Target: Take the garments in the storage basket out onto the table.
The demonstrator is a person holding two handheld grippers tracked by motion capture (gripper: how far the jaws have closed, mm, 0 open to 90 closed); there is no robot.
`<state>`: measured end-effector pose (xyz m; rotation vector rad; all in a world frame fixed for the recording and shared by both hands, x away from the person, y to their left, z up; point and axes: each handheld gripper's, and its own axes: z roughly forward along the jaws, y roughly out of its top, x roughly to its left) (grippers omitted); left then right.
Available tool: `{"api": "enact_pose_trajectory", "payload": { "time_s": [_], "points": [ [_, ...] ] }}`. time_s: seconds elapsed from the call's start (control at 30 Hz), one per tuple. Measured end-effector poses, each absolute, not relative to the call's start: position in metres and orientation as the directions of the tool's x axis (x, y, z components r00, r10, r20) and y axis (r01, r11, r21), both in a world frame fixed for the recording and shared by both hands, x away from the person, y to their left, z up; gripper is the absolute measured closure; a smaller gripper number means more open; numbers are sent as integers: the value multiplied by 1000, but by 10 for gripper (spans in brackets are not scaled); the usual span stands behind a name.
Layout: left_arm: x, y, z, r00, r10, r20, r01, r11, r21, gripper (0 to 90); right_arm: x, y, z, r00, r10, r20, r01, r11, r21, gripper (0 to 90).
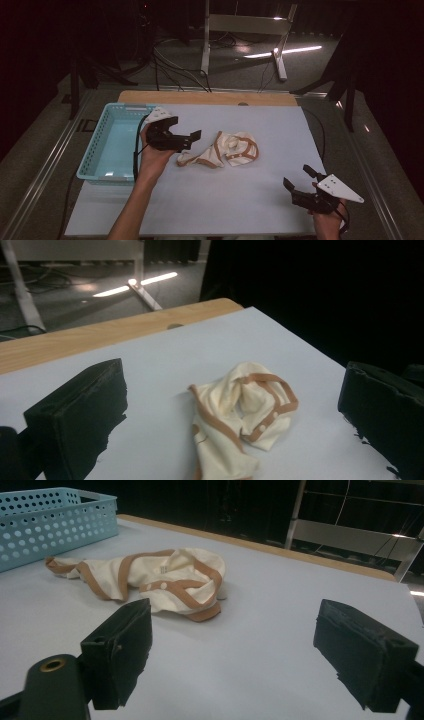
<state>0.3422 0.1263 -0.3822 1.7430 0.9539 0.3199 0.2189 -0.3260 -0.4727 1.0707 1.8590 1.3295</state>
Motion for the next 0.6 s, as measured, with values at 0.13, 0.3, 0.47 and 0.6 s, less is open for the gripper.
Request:
{"api": "enact_pose_trajectory", "payload": {
  "time_s": [0.13,0.3,0.47,0.6],
  "points": [
    [335,146,-382,626,745,-230,421,-76,904,2,219,-326,-473,-488,873,-22,262,171,950,158],
    [329,161,-385,607,764,-220,396,-51,917,2,218,-326,-473,-488,873,-23,261,171,950,158],
    [322,180,-392,571,791,-220,380,-16,925,2,218,-327,-473,-486,874,-21,262,168,950,158],
    [316,194,-398,544,809,-224,381,0,925,2,218,-326,-473,-486,874,-21,262,169,950,158]
  ]
}}
